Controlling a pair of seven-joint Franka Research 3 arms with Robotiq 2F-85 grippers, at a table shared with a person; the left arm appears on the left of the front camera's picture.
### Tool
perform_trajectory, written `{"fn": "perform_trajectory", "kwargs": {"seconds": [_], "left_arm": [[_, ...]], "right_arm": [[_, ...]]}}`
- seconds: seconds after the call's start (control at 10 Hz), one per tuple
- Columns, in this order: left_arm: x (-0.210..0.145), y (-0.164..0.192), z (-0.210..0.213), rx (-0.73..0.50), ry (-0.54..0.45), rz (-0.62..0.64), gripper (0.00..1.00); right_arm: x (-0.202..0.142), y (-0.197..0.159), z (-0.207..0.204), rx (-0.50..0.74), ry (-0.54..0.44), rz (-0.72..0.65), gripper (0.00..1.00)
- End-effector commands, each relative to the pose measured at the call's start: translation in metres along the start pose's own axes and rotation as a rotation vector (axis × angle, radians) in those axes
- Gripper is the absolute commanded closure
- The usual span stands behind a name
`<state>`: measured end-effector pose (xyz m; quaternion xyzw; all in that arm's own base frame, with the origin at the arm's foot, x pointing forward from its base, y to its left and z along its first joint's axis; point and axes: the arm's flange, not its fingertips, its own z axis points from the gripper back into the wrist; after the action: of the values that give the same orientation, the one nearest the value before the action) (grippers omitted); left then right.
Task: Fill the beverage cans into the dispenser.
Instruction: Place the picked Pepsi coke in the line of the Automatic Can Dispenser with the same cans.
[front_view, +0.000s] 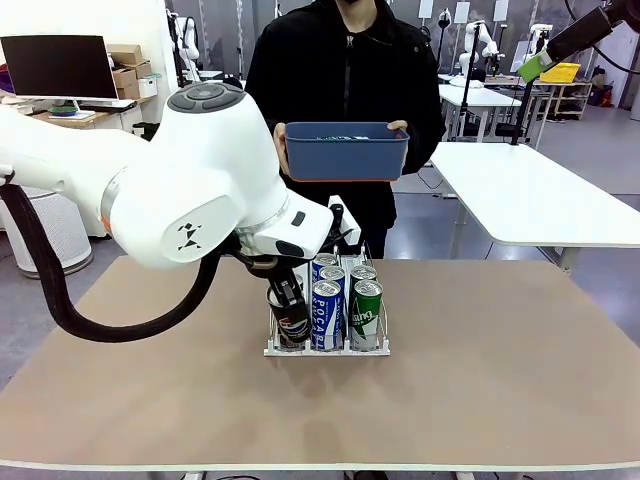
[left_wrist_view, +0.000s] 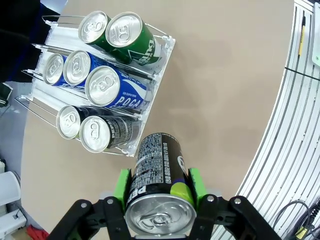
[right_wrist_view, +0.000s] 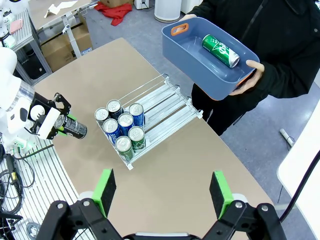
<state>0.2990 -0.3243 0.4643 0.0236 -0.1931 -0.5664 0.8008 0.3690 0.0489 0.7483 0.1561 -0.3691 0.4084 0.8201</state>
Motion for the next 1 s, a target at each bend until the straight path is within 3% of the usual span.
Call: {"fn": "perform_trajectory", "kwargs": {"seconds": [0.0, 0.9], "left_arm": [[0.002, 0.012, -0.010, -0.009, 0.001, -0.029, 0.42], [0.000, 0.039, -0.050, 0.053, -0.010, 0.007, 0.42]], "right_arm": [[0.000, -0.001, 0.000, 0.006, -0.007, -0.002, 0.00], [0.000, -0.001, 0.000, 0.006, -0.007, -0.002, 0.00]]}}
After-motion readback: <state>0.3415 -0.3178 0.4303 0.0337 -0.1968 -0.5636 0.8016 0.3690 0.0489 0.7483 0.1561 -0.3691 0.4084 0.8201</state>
